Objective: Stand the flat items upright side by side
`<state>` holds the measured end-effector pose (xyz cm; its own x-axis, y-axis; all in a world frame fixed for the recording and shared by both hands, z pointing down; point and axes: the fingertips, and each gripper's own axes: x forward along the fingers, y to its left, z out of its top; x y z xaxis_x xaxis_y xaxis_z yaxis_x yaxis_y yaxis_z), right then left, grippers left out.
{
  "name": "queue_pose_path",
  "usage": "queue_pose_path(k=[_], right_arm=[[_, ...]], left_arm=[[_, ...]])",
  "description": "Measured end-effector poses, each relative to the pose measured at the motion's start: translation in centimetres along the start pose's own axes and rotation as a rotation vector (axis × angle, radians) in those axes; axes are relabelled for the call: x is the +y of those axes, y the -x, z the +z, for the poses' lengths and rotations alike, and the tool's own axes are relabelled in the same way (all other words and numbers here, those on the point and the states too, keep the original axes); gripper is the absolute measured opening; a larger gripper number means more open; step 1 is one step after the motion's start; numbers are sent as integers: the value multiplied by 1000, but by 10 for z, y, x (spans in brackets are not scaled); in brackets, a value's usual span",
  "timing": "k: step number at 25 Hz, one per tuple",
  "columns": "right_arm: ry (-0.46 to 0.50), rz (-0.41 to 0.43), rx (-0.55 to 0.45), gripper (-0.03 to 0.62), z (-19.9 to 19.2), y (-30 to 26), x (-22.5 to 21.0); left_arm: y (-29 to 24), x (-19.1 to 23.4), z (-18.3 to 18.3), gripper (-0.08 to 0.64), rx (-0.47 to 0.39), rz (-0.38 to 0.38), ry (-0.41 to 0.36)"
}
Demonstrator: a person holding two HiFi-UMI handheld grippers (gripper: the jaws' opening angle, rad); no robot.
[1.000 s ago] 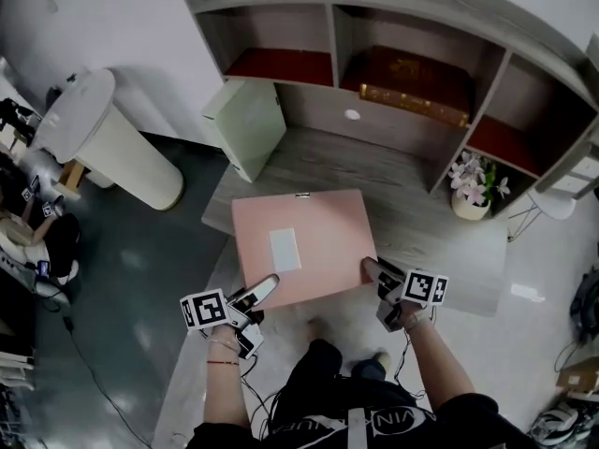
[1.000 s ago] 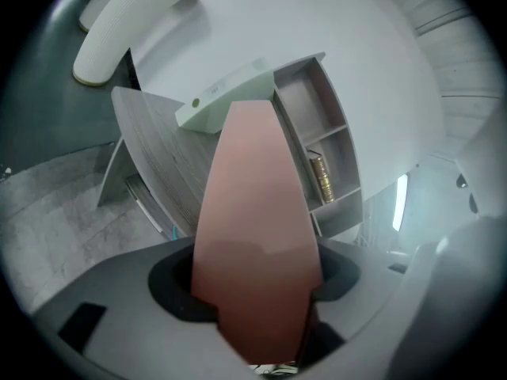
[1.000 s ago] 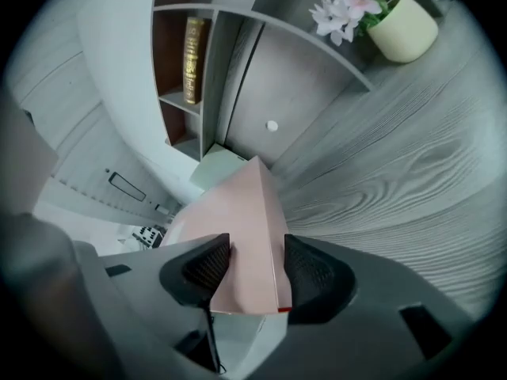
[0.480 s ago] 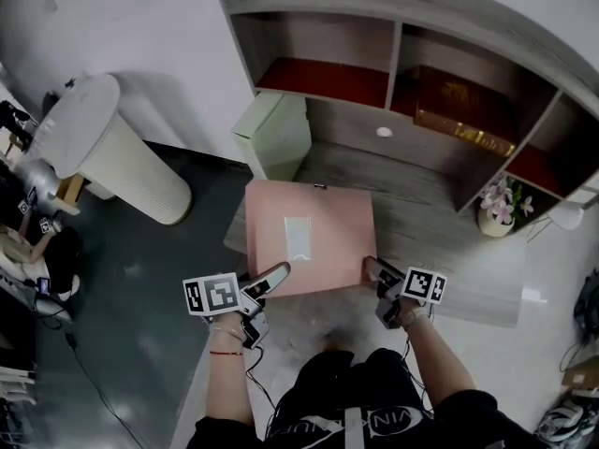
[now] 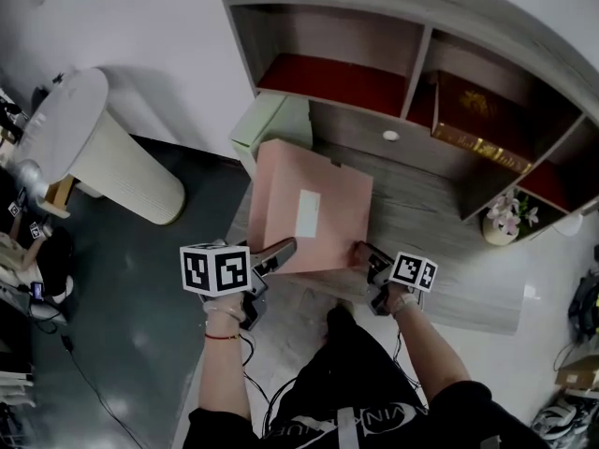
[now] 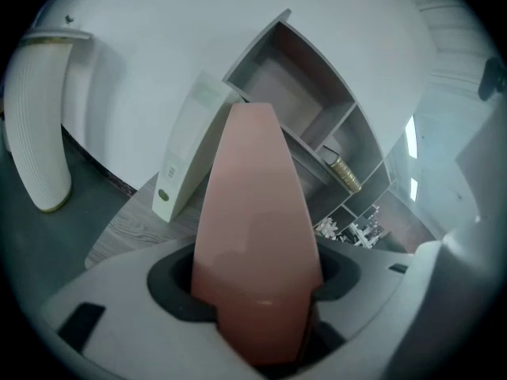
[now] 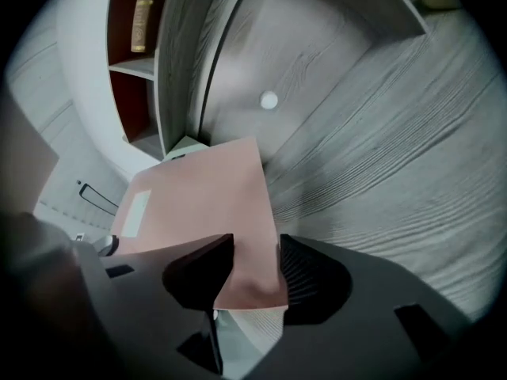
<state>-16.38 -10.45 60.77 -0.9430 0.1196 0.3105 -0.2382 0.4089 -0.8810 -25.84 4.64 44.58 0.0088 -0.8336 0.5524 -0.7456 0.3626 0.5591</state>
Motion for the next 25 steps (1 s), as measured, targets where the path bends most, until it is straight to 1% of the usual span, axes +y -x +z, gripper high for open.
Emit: queue_pose_path(k=[4, 6, 8, 10, 13, 15, 18, 20, 22, 24, 25], right_arm=[[-20, 0, 13, 181, 8, -26, 4], [-33, 2, 17, 181, 14, -39, 6], [-23, 11, 33, 181, 22, -52, 11], [16, 30, 64, 103, 26, -67, 20], [82, 41, 120, 41, 24, -91, 35], [96, 40, 140, 12, 23, -106, 41], [100, 39, 153, 6, 25, -121, 44], [149, 42, 167, 6, 26, -124, 45], [226, 82, 166, 15, 27, -120, 53], [288, 178, 142, 105, 30, -114, 73], [320, 235, 133, 161, 30, -110, 85]], left_arm=[[-4, 7, 27, 288, 18, 50, -69], [-7, 10, 40, 290, 23, 71, -91], [-10, 12, 52, 291, 36, 95, -113], [-13, 13, 63, 293, 61, 121, -144], [-15, 18, 79, 293, 100, 171, -191], [-17, 21, 89, 293, 123, 202, -209], [-21, 25, 99, 295, 151, 241, -218], [-21, 28, 100, 296, 175, 253, -217], [-20, 27, 98, 295, 203, 260, -214], [-16, 25, 94, 291, 244, 270, -209], [-15, 25, 92, 291, 262, 274, -206]])
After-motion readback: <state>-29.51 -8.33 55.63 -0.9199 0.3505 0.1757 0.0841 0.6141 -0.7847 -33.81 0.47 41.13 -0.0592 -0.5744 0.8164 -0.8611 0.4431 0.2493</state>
